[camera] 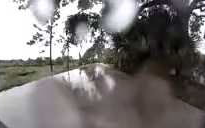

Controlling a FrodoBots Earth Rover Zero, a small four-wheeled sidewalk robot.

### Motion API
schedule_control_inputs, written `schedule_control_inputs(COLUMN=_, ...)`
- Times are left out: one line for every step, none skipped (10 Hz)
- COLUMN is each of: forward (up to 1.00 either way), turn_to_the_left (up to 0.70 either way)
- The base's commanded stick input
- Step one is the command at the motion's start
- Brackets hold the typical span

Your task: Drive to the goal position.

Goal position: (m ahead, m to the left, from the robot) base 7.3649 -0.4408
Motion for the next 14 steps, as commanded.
schedule_control_inputs(forward=0.85, turn_to_the_left=0.0)
schedule_control_inputs(forward=0.85, turn_to_the_left=0.0)
schedule_control_inputs(forward=0.85, turn_to_the_left=0.0)
schedule_control_inputs(forward=0.85, turn_to_the_left=0.0)
schedule_control_inputs(forward=0.85, turn_to_the_left=0.0)
schedule_control_inputs(forward=0.85, turn_to_the_left=0.0)
schedule_control_inputs(forward=0.85, turn_to_the_left=0.0)
schedule_control_inputs(forward=0.85, turn_to_the_left=0.0)
schedule_control_inputs(forward=0.85, turn_to_the_left=0.0)
schedule_control_inputs(forward=0.85, turn_to_the_left=0.0)
schedule_control_inputs(forward=0.85, turn_to_the_left=0.0)
schedule_control_inputs(forward=0.85, turn_to_the_left=0.0)
schedule_control_inputs(forward=0.85, turn_to_the_left=0.0)
schedule_control_inputs(forward=0.85, turn_to_the_left=0.0)
